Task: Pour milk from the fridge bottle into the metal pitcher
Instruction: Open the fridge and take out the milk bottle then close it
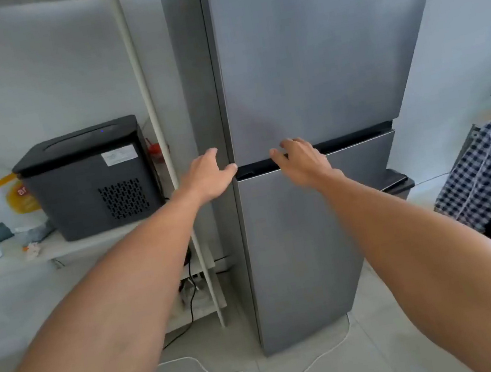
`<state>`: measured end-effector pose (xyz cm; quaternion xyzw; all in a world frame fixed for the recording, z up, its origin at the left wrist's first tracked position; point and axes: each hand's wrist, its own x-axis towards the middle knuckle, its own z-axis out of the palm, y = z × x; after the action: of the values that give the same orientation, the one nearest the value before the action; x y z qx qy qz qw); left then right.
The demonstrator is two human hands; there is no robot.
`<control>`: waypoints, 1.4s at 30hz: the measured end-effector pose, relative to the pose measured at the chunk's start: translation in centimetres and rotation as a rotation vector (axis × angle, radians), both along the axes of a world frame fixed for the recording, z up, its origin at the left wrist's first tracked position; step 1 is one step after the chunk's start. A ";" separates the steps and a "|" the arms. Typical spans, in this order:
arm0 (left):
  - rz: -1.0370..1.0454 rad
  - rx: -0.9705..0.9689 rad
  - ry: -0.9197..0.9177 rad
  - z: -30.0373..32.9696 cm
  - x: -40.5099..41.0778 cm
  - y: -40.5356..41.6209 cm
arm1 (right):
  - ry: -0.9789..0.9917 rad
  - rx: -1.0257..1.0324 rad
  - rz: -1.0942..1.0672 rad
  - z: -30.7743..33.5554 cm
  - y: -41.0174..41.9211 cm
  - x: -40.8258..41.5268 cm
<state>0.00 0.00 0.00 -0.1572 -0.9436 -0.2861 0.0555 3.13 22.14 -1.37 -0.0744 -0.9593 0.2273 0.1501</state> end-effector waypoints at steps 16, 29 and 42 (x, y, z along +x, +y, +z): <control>-0.069 0.463 -0.278 -15.4 -11.0 2.0 | 0.096 -0.400 -0.072 -8.5 -2.1 -8.6; -0.137 0.558 -0.237 -15.3 -8.2 2.6 | 0.112 -0.506 -0.137 -8.2 -2.5 -8.1; -0.080 0.619 -0.209 -15.4 -0.1 3.9 | 0.047 -0.509 -0.275 -7.3 -0.6 0.4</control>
<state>-0.06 3.87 -15.42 -0.1396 -0.8053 -0.5761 -0.0078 3.53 21.54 -8.72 -0.2336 -0.8486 0.4400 0.1782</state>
